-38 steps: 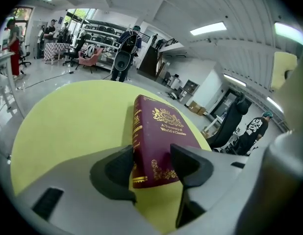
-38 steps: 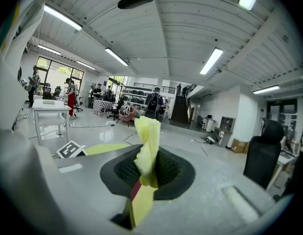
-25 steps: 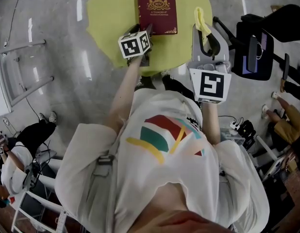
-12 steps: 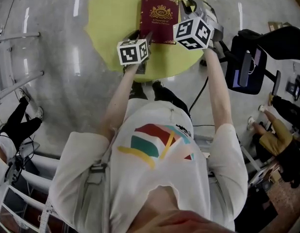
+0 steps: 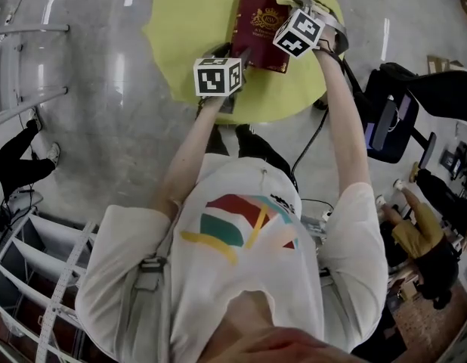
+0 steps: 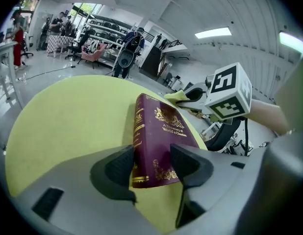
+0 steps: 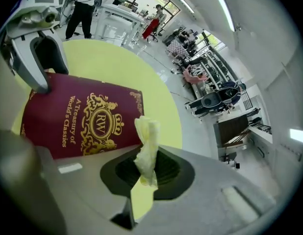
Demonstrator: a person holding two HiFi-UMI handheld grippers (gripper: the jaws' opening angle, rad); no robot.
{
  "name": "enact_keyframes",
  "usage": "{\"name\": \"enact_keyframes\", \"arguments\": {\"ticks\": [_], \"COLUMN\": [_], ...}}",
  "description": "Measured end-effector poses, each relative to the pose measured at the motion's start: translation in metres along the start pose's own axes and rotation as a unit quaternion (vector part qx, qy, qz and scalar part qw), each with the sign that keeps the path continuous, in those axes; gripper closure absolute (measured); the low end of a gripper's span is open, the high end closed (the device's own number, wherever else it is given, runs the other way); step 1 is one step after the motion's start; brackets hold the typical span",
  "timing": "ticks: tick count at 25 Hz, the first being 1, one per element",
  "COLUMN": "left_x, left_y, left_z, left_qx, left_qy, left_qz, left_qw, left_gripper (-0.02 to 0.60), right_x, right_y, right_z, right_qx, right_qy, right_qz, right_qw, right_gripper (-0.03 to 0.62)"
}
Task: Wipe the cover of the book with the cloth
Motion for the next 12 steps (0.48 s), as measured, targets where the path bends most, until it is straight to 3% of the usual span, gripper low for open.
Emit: {"name": "enact_keyframes", "arguments": {"ticks": [12], "left_x": [0.000], "left_y": [-0.001], "left_z": [0.000], "left_qx": [0.002], "left_qy": [0.004], "left_qz": [-0.001], "left_qw": [1.0000], "left_gripper": [0.344], "right_x": [0.000], "right_y": [0.004], "right_z": [-0.017], "right_qx": [0.031], "right_qy": [0.019], "right_qz": [0.006], "right_qw": [0.999], "right_gripper": [0.566]}}
Point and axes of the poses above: the fingertips, and each gripper's own axes: z backward along the fingers, y to its left, x out of its top, the point moved 9 cm from there along z, backward along the fingers, and after that the axes turned 15 degrees about x, right-handed, at the moved point
